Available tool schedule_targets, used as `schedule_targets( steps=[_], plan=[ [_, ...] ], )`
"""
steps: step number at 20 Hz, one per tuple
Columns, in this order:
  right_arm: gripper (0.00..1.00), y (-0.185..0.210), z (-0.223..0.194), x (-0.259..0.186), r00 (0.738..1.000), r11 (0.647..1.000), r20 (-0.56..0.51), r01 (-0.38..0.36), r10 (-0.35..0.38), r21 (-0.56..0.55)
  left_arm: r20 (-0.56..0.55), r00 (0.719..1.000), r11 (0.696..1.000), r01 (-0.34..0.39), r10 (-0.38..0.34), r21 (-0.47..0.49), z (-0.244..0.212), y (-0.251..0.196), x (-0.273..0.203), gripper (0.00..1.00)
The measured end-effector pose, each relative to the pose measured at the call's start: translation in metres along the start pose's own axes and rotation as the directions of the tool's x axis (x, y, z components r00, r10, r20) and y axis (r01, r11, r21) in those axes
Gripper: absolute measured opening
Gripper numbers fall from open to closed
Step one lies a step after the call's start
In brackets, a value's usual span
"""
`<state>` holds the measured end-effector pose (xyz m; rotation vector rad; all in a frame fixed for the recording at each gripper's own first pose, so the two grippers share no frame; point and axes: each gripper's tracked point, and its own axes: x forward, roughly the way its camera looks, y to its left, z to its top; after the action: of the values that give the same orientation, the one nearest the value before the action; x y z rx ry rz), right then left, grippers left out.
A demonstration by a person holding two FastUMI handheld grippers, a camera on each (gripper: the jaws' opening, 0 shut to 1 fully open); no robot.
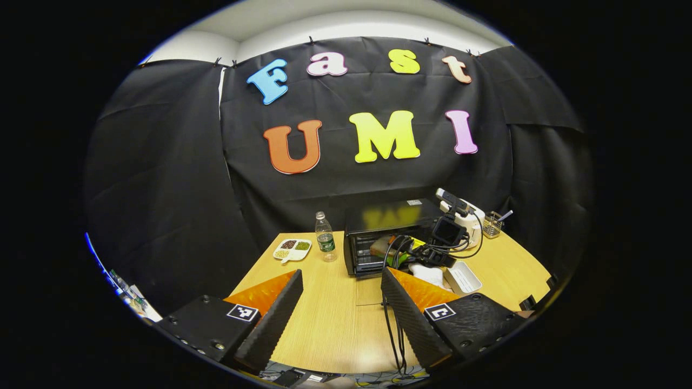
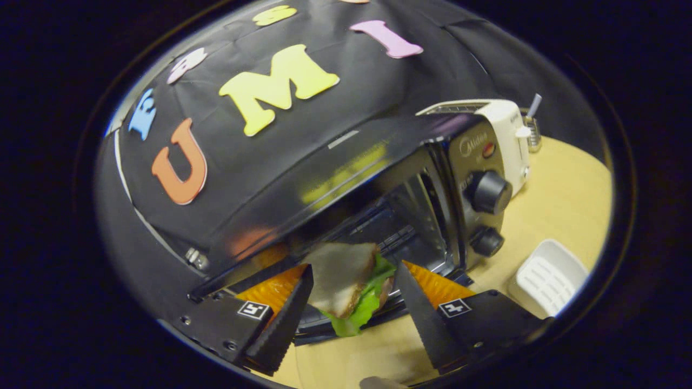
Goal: Open the electric oven with the left hand, put the food in, and close the electric oven.
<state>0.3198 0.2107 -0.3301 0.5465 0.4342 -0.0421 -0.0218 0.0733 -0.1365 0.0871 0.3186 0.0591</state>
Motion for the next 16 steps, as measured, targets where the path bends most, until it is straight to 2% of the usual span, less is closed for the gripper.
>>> schedule_targets(
  steps=[3,5,8,11,16],
  plan=[
    [0.99,0.003,-0.001,-0.034,0.999,0.996,-0.014,-0.037,0.036,-0.085,0.029,1.0,1.0,0.003,-0.002,-0.008,0.008,-0.001,0.002,0.96],
    [0.99,0.005,0.013,-0.068,0.997,0.984,0.002,-0.074,0.075,-0.165,0.055,0.998,1.0,0.0,0.001,-0.008,0.013,-0.001,0.002,0.96],
    [0.99,0.0,0.04,-0.122,0.991,0.939,0.055,-0.095,0.119,-0.331,0.082,0.997,1.0,0.005,-0.003,-0.016,0.016,0.001,0.0,0.95],
    [0.99,-0.013,0.081,-0.181,0.98,0.89,0.135,-0.07,0.146,-0.451,0.109,0.994,1.0,0.022,-0.019,-0.022,0.016,0.001,0.001,0.95],
    [0.99,-0.051,0.136,-0.276,0.97,0.89,0.208,-0.016,0.124,-0.457,0.119,0.991,0.997,0.061,-0.056,-0.044,0.003,-0.005,0.015,0.96]
  ],
)
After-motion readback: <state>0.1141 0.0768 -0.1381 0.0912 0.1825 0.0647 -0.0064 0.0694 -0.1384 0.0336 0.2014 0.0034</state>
